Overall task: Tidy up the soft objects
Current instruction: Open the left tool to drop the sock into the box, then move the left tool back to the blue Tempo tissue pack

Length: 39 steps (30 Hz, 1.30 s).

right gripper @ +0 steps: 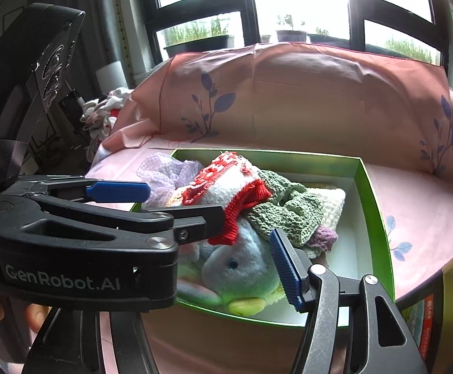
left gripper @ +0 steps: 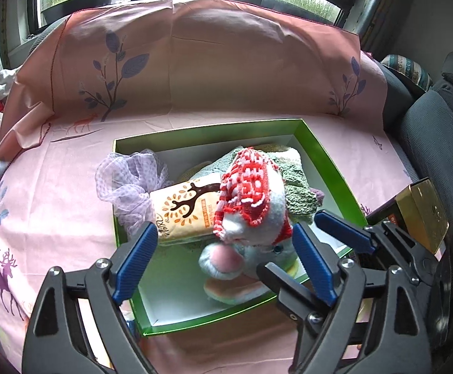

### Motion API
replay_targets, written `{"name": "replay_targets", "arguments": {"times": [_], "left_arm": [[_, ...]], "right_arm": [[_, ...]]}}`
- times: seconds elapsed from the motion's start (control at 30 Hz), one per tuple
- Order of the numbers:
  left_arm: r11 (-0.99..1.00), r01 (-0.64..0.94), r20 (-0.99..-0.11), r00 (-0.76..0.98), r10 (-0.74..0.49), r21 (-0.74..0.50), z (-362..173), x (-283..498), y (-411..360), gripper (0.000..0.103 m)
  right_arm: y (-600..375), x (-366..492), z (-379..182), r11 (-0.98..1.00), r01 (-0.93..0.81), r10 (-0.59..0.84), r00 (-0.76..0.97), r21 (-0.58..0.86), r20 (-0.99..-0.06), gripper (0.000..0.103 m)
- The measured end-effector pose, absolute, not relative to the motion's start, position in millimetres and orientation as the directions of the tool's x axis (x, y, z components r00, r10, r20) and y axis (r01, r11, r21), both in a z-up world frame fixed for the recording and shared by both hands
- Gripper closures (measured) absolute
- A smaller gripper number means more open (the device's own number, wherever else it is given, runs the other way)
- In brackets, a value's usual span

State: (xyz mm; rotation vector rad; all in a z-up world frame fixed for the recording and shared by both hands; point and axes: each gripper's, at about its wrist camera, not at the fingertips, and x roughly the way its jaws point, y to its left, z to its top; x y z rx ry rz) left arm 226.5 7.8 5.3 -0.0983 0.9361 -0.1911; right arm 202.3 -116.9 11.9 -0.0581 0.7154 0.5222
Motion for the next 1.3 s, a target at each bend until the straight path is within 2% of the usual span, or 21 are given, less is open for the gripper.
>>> {"name": "replay_targets", "arguments": {"times": [0.03,0.07,0.33,0.8,1.3], "left_arm": [[0.982,0.118,-0.787,0.588,-0.187,-0.146,7.3,222.1,8.7,0.002],[0.985,0.114,-0.783,0.598,-0.171,-0.128,9.0,217.3,10.3,0.0],[0.985,0.091,-0.765,0.622,-0.17,-0.146,18.7,176.1,26.2,0.001],[0.987,0.064,-0.732,0.665,-0.151,-0.145,26.7,104.1,28.8,0.001],[0.981,0.105,-0.692,0.696,-0.188,-0.162,38.4,49.2,12.3,0.001]], "right_arm": [[-118.1,198.5,13.4,0.873,-0.472,0.434,0.638,0.121,-0.637,0.034],[-119.4,194.3,15.0,0.875,-0.469,0.43,0.642,0.118,-0.635,0.034],[-130.5,157.2,22.0,0.899,-0.429,0.389,0.676,0.095,-0.626,0.026],[-138.1,95.5,41.4,0.908,-0.411,0.373,0.7,0.083,-0.608,0.026],[-158.5,55.3,51.0,0.921,-0.378,0.353,0.719,0.089,-0.599,0.026]]}}
